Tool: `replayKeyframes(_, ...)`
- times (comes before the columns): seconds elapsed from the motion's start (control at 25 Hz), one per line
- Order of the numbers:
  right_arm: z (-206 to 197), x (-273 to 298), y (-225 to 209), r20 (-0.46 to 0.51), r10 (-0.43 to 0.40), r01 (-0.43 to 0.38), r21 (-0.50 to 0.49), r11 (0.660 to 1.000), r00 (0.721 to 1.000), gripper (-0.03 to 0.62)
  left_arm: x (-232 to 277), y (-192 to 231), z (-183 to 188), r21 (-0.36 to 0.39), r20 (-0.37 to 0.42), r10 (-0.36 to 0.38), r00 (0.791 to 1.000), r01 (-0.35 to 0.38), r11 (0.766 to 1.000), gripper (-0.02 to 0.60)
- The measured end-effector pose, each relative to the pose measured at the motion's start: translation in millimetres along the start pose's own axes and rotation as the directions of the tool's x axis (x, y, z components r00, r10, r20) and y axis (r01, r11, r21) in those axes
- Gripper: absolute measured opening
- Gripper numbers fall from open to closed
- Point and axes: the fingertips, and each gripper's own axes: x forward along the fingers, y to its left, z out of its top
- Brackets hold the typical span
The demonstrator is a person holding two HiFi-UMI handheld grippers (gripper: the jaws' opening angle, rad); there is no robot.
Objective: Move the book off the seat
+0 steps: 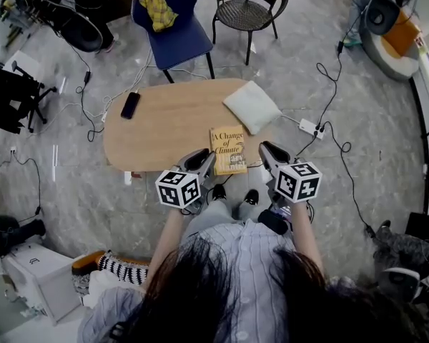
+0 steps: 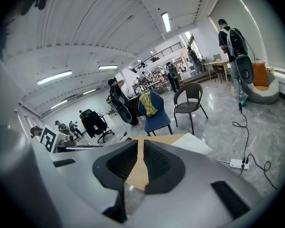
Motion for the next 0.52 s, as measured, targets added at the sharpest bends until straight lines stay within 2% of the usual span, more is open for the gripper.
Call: replayKeyframes(0.52, 22.9, -2.8, -10.1, 0.011, -0.014, 0.014, -0.045, 0.999, 1.000, 0.051, -0.5, 0.7, 19.1, -0.012, 0.054, 0.020, 0.998, -0.019, 1.000, 0.098)
